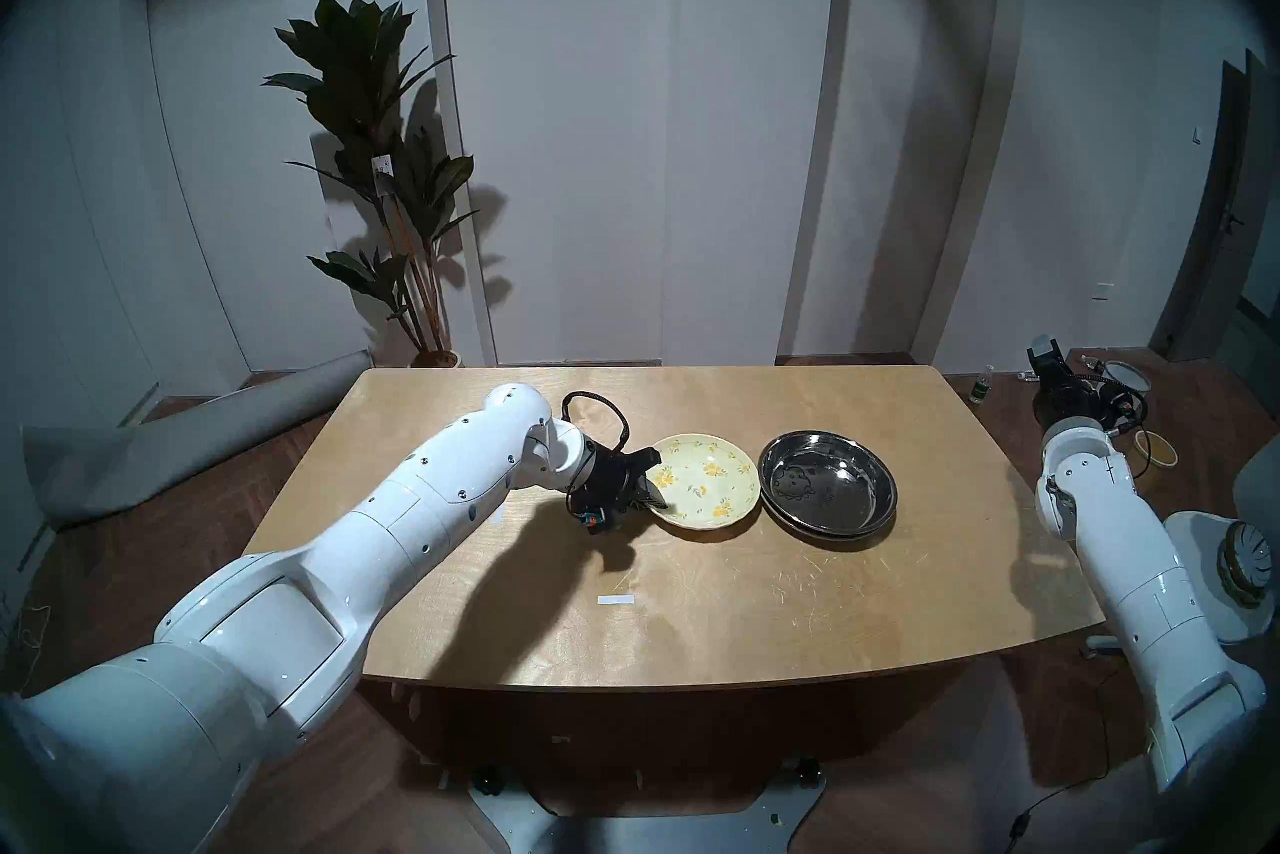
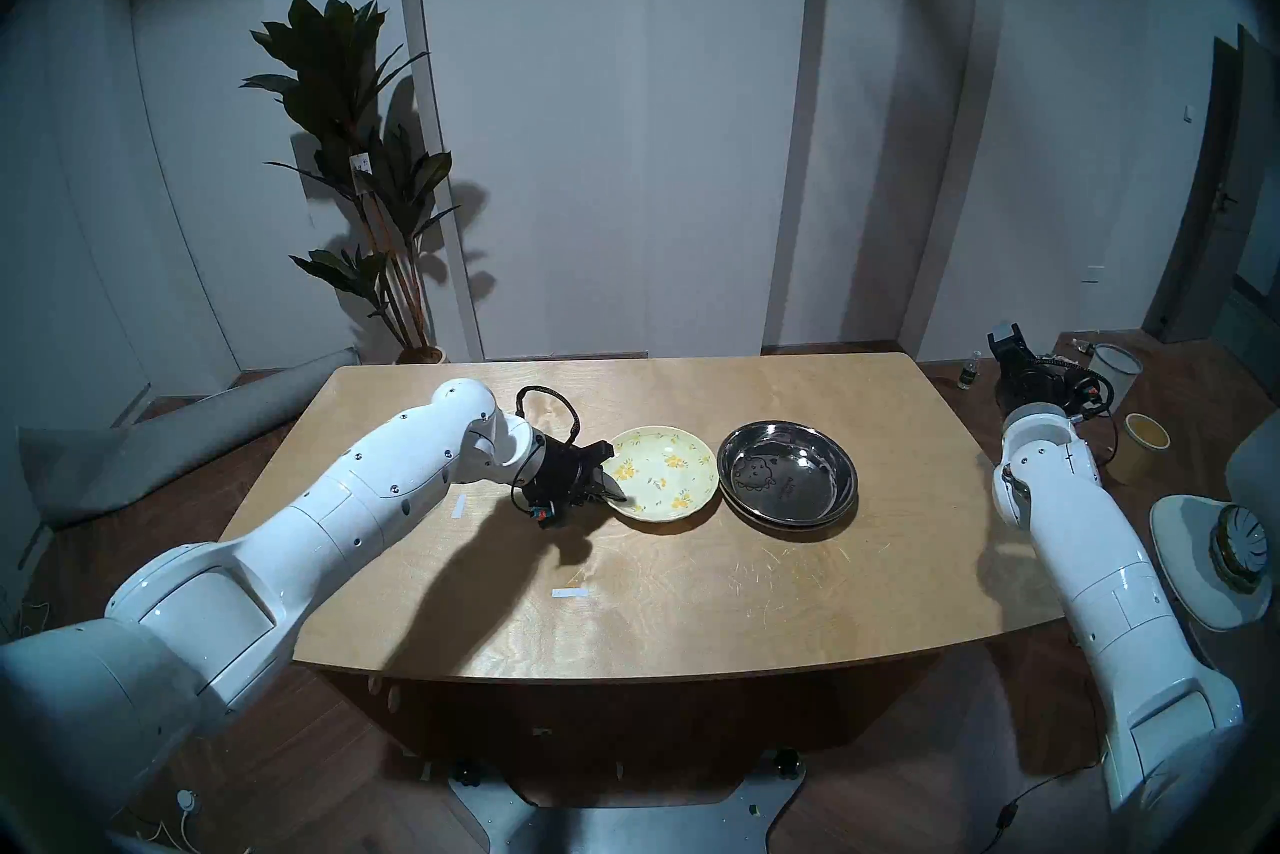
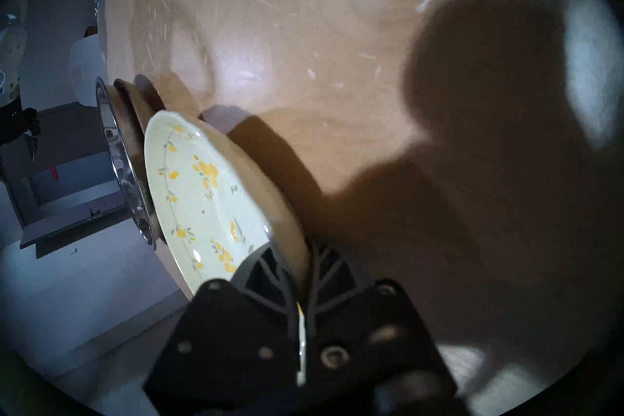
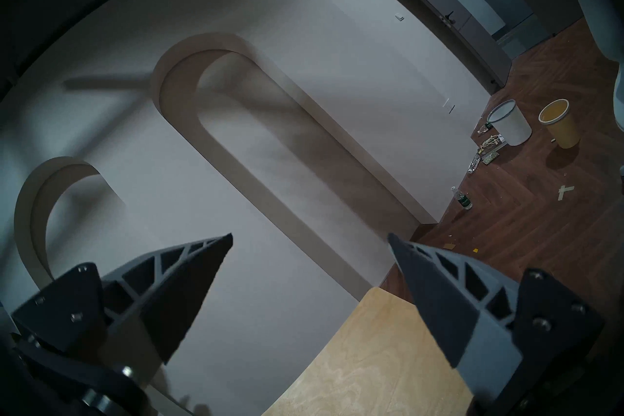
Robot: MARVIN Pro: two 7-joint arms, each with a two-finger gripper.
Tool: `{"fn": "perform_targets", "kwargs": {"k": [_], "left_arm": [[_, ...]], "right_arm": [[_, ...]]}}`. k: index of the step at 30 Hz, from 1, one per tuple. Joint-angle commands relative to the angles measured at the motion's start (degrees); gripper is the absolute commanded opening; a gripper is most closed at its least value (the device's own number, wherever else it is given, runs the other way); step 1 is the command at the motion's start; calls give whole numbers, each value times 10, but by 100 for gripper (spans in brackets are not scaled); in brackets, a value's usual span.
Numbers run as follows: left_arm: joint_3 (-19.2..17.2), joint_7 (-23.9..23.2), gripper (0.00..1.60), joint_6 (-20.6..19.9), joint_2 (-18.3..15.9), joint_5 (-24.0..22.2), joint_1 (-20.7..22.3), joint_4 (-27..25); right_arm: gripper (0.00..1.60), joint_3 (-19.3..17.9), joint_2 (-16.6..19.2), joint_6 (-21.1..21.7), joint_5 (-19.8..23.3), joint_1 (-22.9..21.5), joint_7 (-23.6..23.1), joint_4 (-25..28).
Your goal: Stack the plates into one stack
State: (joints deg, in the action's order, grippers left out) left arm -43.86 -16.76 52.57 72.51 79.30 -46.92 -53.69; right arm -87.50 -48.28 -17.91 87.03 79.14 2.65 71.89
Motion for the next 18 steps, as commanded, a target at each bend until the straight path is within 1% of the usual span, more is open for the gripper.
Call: {"fn": "perform_targets", "kwargs": {"k": [1,3,5,7,9,13,14,18], "left_arm": [[-1,45,0,-15,15,17,23,23],[-2,50,0,-16,16,18,25,27],[-4,74,0,-22,19,23,34,41],[-5,78,0,-23,19,24,36,44],[-10,99,0,-27,21,26,45,59],[-16,119,0,-31,22,29,54,73],[-19,132,0,-32,22,32,61,82],[-24,151,0,-33,23,35,69,97]], "right_arm": [[160,-5,-2,-15,-3,3,-13,15],[160,-5,-2,-16,-4,4,-14,16],[160,-4,-4,-19,-6,5,-17,18],[160,-3,-4,-20,-6,5,-17,18],[160,-2,-6,-22,-8,5,-19,20],[160,-1,-8,-24,-10,5,-21,20],[160,0,-10,-25,-11,4,-22,19],[160,1,-12,-26,-13,3,-22,18]]}}
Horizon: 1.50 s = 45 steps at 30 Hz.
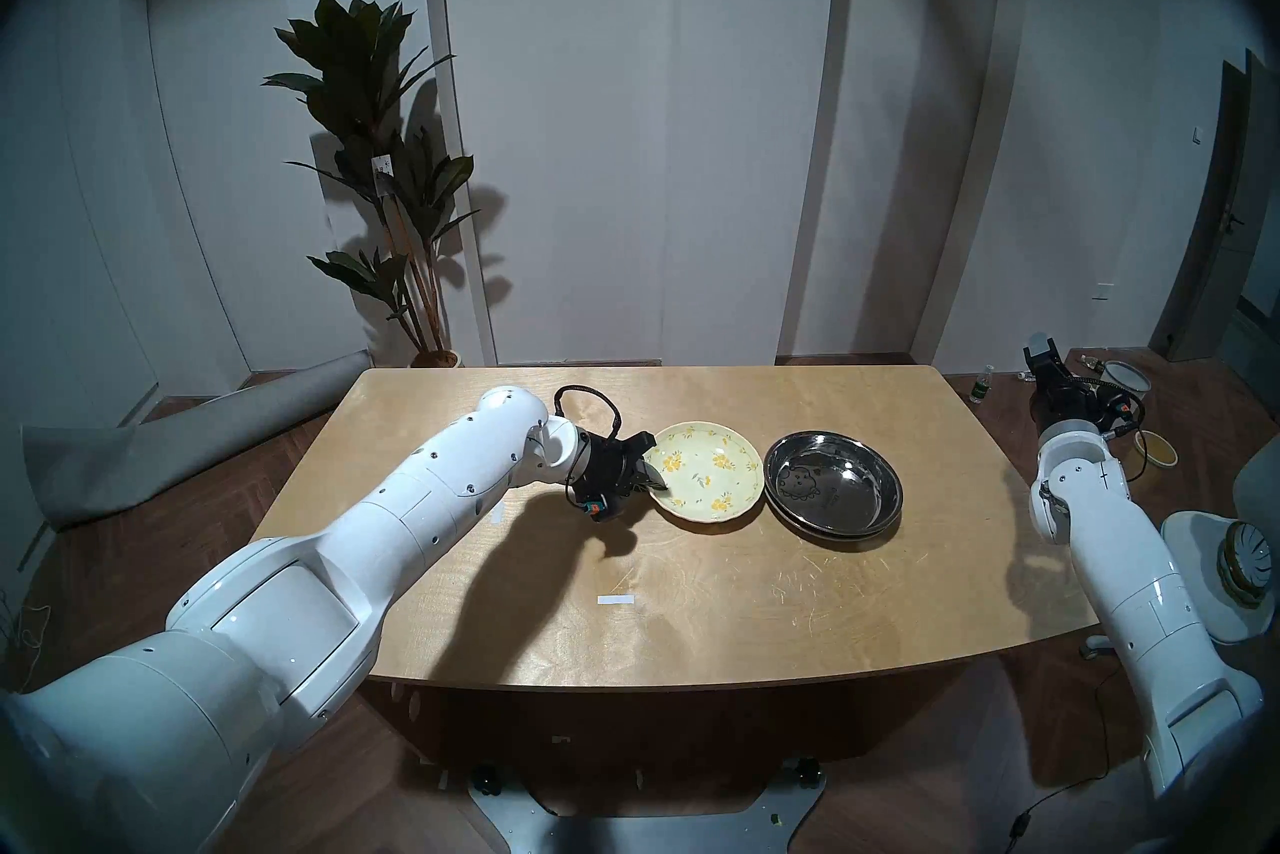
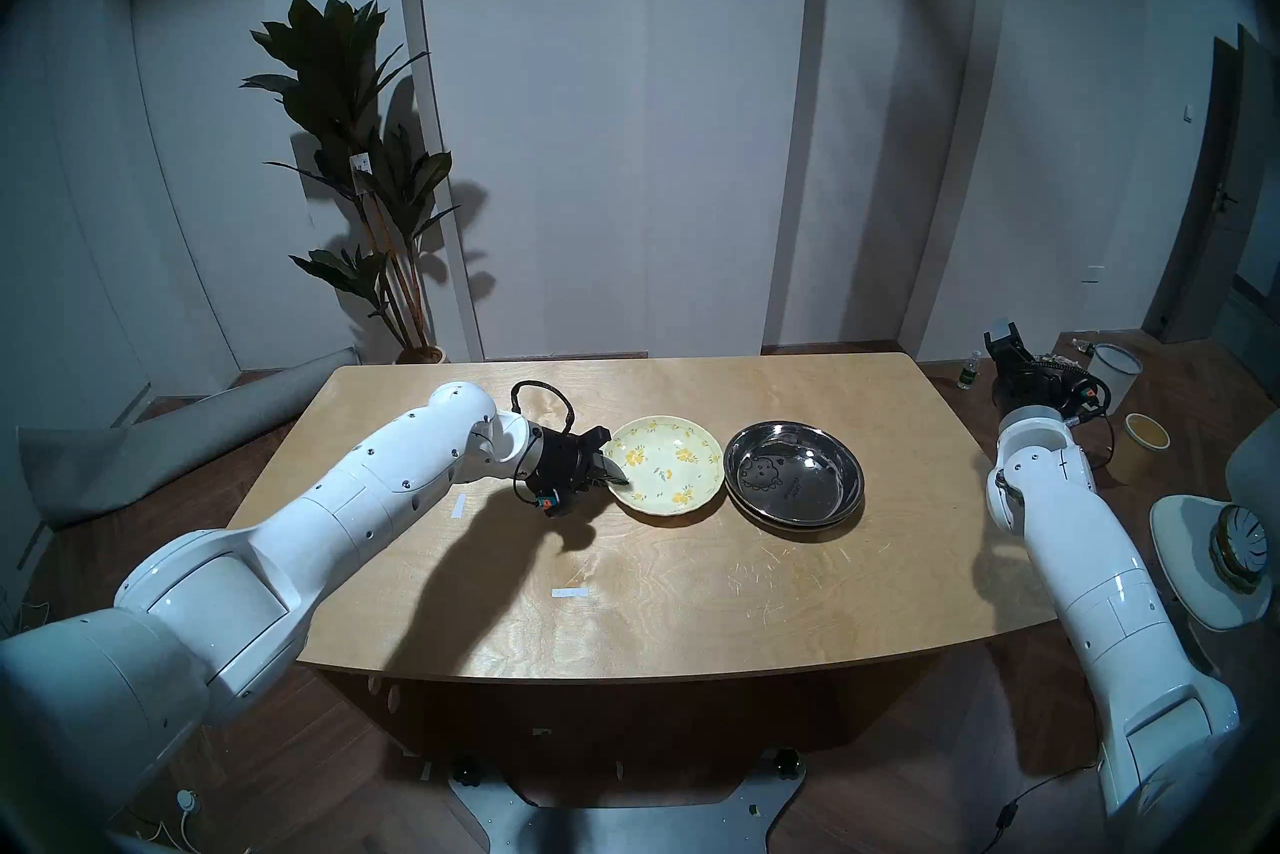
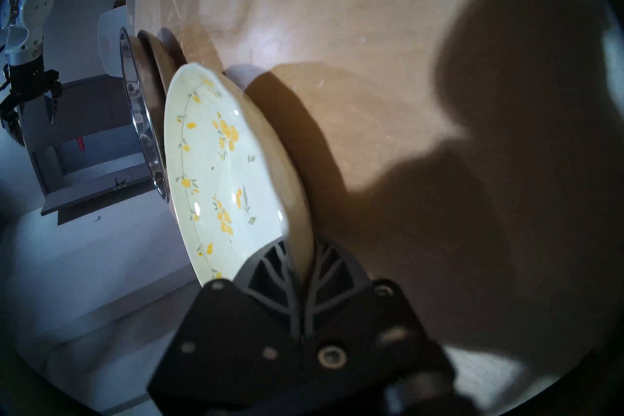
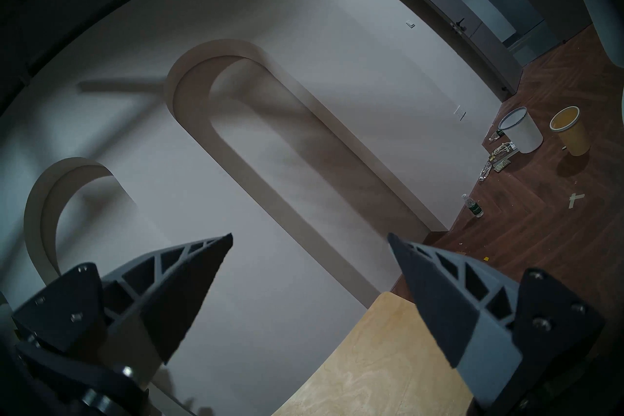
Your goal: Stack the plates into one stack
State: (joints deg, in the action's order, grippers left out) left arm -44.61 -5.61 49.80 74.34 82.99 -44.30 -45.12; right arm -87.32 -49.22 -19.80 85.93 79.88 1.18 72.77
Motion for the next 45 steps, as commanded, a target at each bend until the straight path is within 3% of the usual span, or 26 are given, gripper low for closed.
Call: {"fn": "perform_targets", "kwargs": {"k": [1,12,16,21,29,45], "left_arm": [[-19,50,0,-4,4,1,49,20],[-28,87,0,21,5,7,80,67],[-32,102,0,52,3,2,93,91],[-29,113,0,52,2,4,100,102],[-1,136,0,52,13,15,99,98],[112,204,0,52,22,36,100,16]], "right_arm": [[160,0,-3,-7,-3,-5,-8,8],[160,2,-8,-10,-10,-7,-11,7],[160,4,-12,-11,-13,-8,-12,6],[160,4,-14,-13,-14,-8,-14,5],[160,5,-23,-20,-17,-7,-22,4],[160,-1,-23,-42,-34,11,-37,7]]}}
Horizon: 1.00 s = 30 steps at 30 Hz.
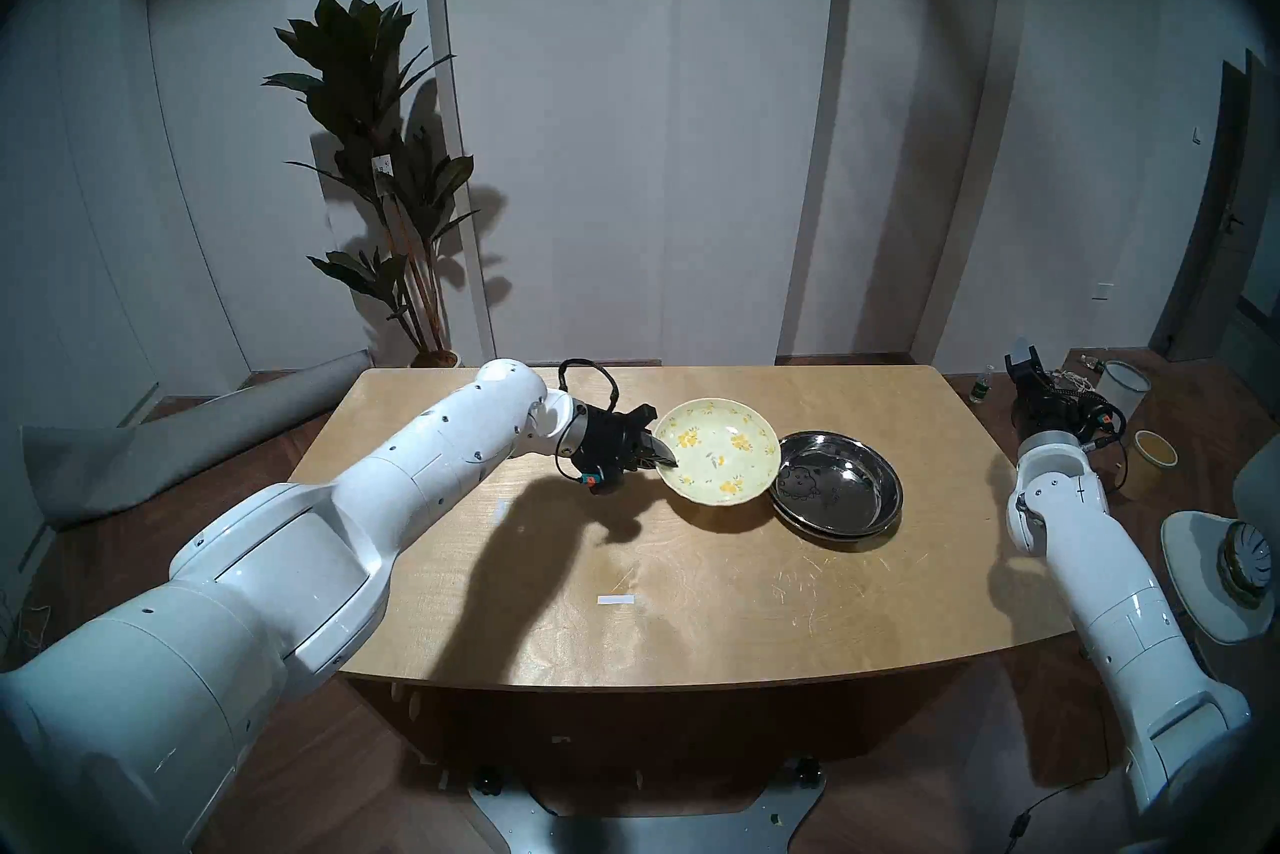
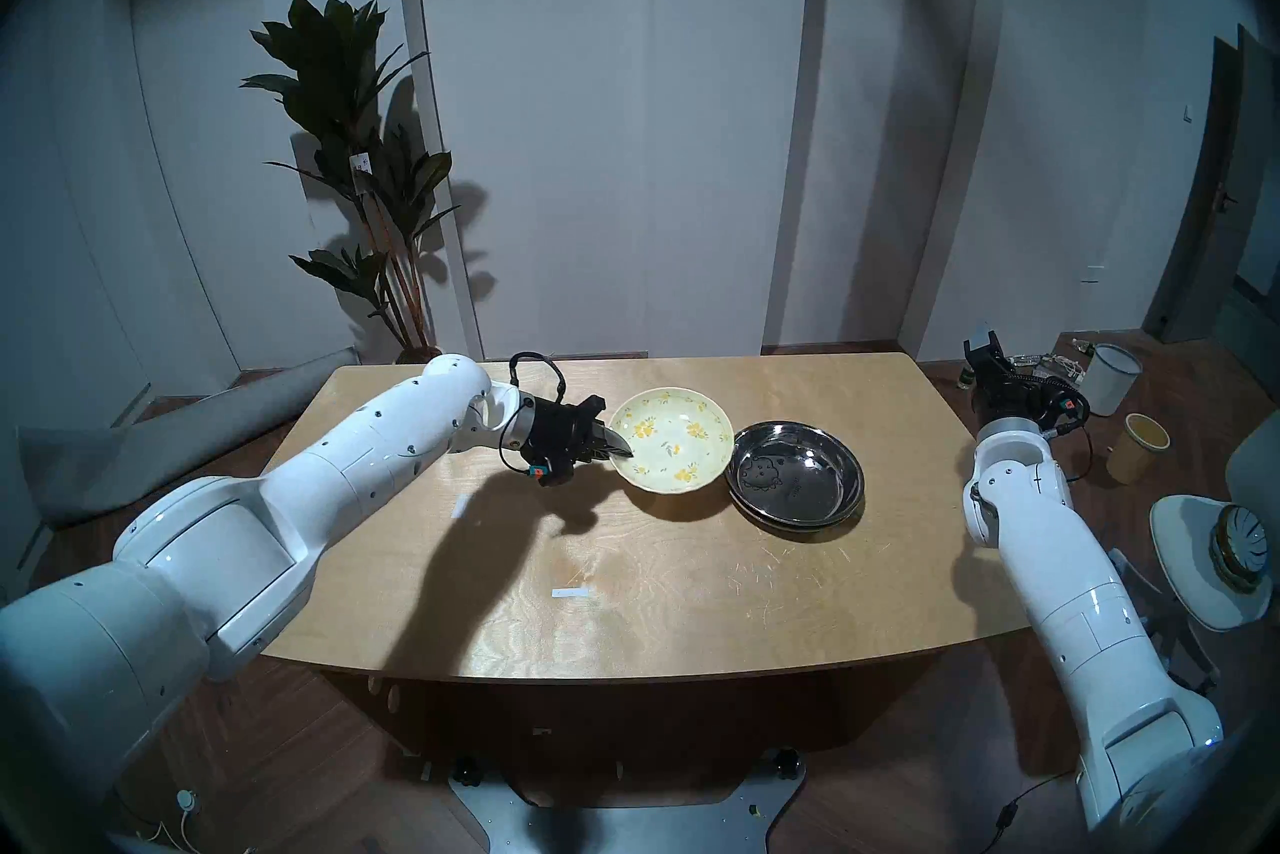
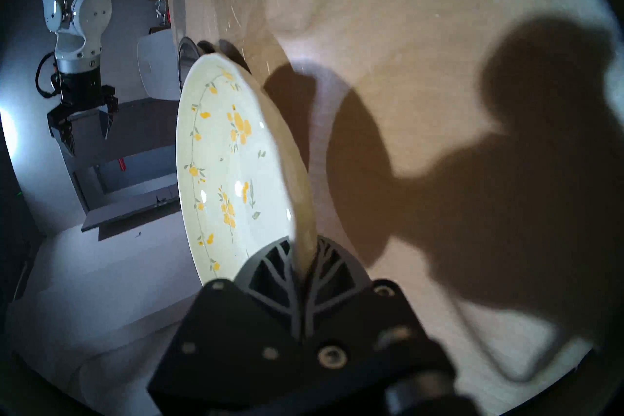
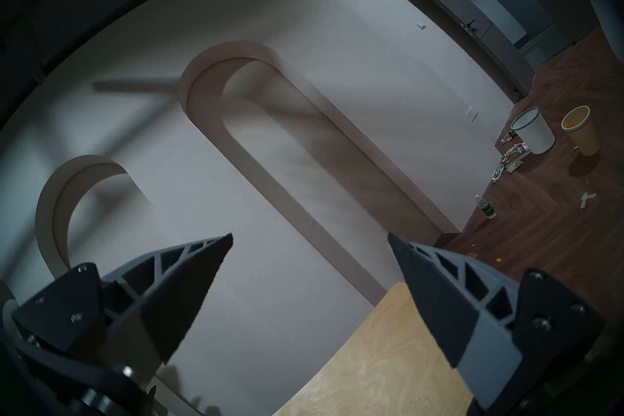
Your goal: Stack the plates into one stack
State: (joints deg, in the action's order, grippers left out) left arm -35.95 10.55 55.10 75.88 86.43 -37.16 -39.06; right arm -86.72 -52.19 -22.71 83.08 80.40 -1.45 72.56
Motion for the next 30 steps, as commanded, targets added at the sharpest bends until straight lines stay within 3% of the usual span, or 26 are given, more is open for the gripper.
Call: {"fn": "perform_targets", "kwargs": {"k": [1,17,24,30], "left_arm": [[33,48,0,-1,5,4,32,-52],[102,117,0,-1,-2,13,88,-94],[137,124,0,-1,21,25,116,-67],[145,126,0,-1,51,25,133,-30]], "right_arm": [[160,-8,7,-14,-6,7,-12,8],[160,-1,-2,-18,-14,10,-25,-2],[160,3,-6,-21,-19,6,-33,0],[160,5,-6,-26,-25,13,-40,3]]}}
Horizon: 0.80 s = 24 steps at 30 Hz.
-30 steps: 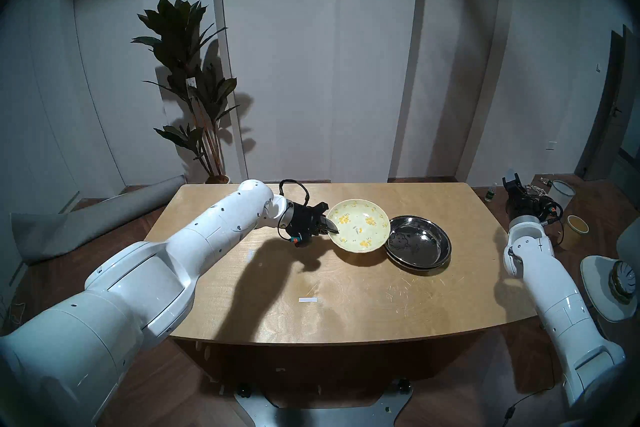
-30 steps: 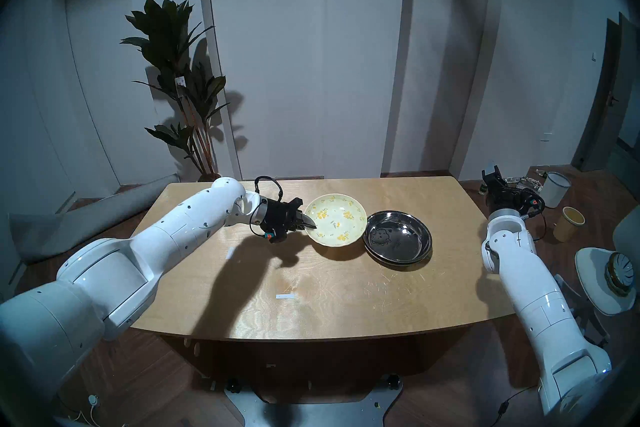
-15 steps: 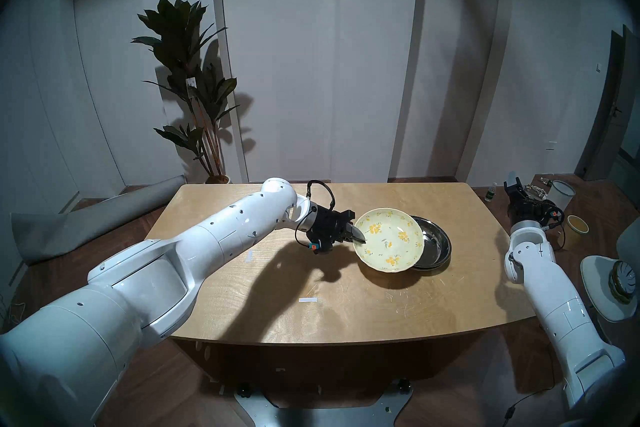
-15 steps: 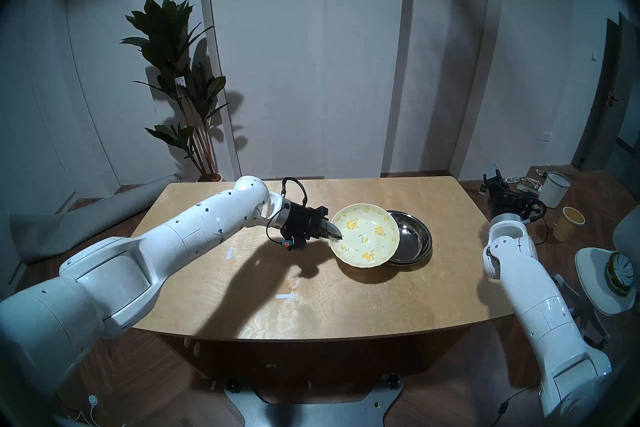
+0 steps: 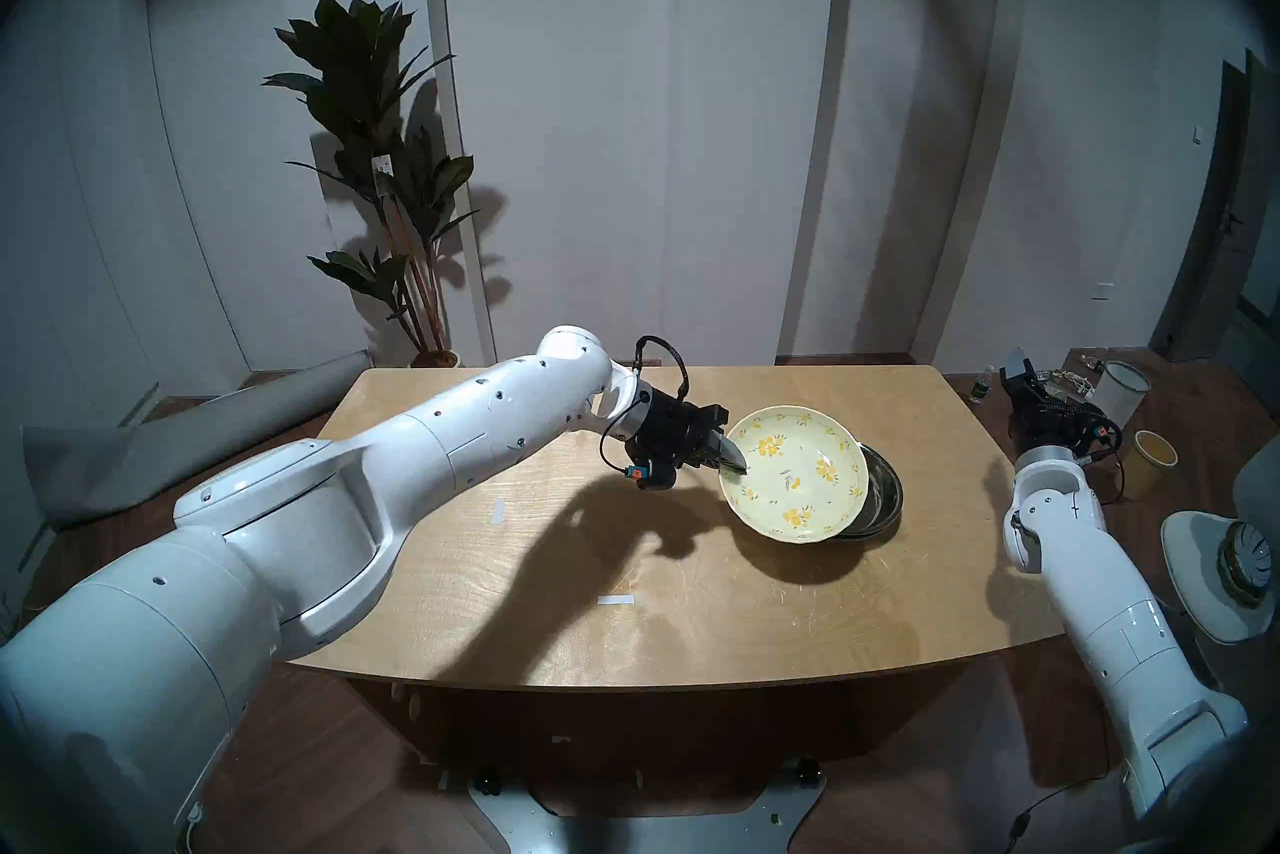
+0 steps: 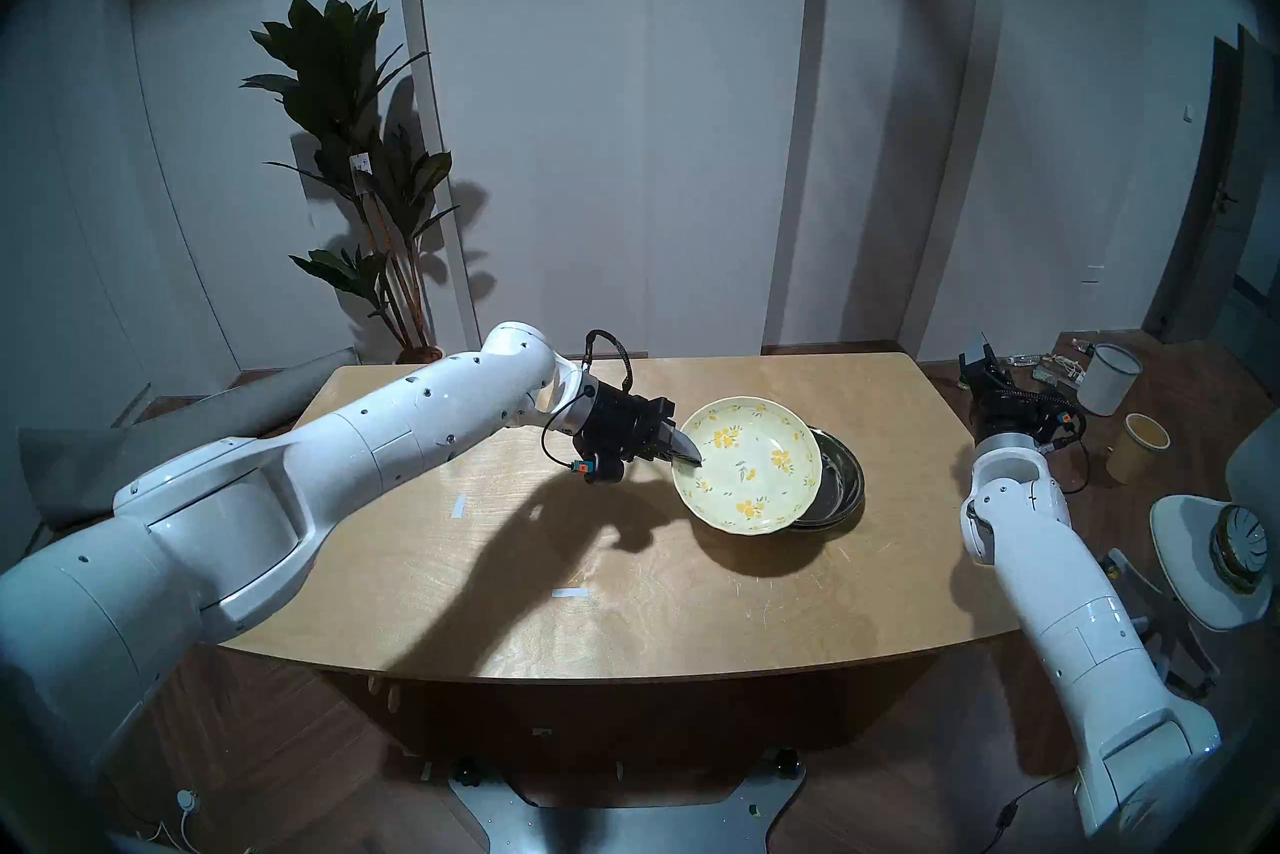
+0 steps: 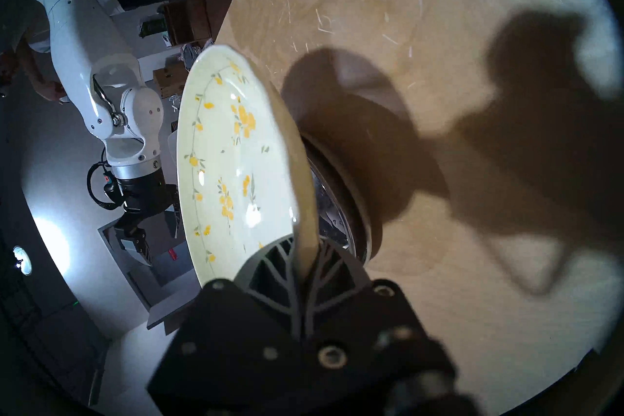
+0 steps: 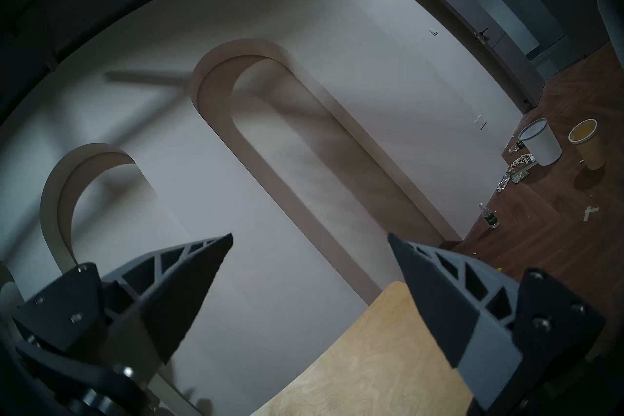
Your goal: Stack the plates into one stack
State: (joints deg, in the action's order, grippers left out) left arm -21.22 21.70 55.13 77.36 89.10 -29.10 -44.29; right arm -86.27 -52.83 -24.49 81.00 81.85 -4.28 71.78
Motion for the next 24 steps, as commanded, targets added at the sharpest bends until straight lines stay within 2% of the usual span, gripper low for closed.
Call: {"fn": "perform_targets", "kwargs": {"k": [1,10,24], "left_arm": [[-3,16,0,-1,42,-3,57,29],[11,24,0,-1,83,1,78,69],[60,37,0,-1,132,19,89,101]], "right_arm": [[160,-2,2,-10,-5,0,-10,9],[160,-43,35,-28,-14,30,-3,-2],[160,-50,32,-36,-26,63,-11,21]]}}
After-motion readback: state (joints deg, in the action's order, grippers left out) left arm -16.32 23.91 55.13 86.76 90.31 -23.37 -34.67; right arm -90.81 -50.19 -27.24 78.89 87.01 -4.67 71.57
